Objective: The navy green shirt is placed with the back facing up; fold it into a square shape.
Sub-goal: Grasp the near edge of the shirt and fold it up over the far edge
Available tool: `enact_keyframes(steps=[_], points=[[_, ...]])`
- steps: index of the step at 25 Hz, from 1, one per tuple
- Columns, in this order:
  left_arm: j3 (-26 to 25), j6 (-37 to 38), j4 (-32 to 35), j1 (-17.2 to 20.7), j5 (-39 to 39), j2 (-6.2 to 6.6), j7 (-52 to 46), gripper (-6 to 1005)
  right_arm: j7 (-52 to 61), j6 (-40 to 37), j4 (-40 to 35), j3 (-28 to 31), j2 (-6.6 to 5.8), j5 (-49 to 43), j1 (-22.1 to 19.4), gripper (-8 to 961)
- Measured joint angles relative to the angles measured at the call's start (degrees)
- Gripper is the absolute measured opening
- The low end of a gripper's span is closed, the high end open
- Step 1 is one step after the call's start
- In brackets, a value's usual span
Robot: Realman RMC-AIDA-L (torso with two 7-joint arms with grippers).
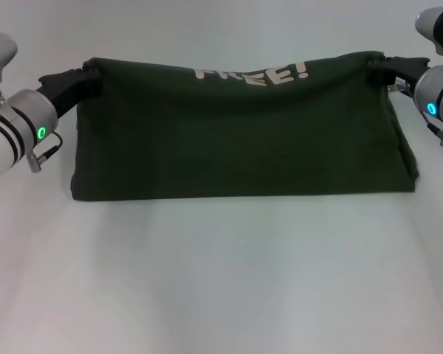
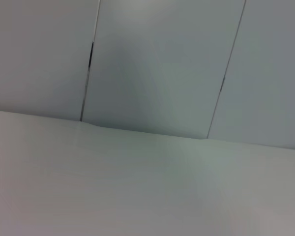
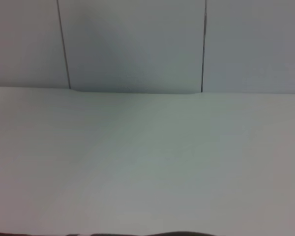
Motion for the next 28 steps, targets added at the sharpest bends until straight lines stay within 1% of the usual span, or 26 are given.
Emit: enact_keyframes(steps=[5, 17, 19, 22, 27, 28], points=[[0.1, -0.8, -1.0, 0.0, -2.8, -0.04, 3.0, 55, -2.2, 0.0, 0.5, 0.1, 0.06, 1.7, 0.0, 63], [0.0, -2.0, -2.1, -0.4, -4.2, -0.18, 4.5, 83, -2.2, 0.0, 0.3, 0.6, -0.07, 2.7, -0.1, 65], [-0.1, -2.1, -2.3, -0.4, -5.5, -0.17, 4.5, 88, -2.3, 0.7, 0.2, 0.3, -0.14, 3.6, -0.1, 130], [-0.1, -2.2, -2.4, -0.2, -6.8, -0.16, 4.5, 143, -2.3, 2.9, 0.1, 0.2, -0.14, 3.8, 0.2, 227], [-0.1, -3.5, -2.2, 0.1, -7.4, 0.07, 4.3, 234, -2.3, 4.0, 0.3, 0.1, -0.13, 3.9, 0.5, 475], [-0.1, -3.6, -2.2, 0.3, -7.5, 0.32, 4.1, 252, -2.3, 4.0, 0.3, 0.1, -0.13, 3.9, 0.4, 502]])
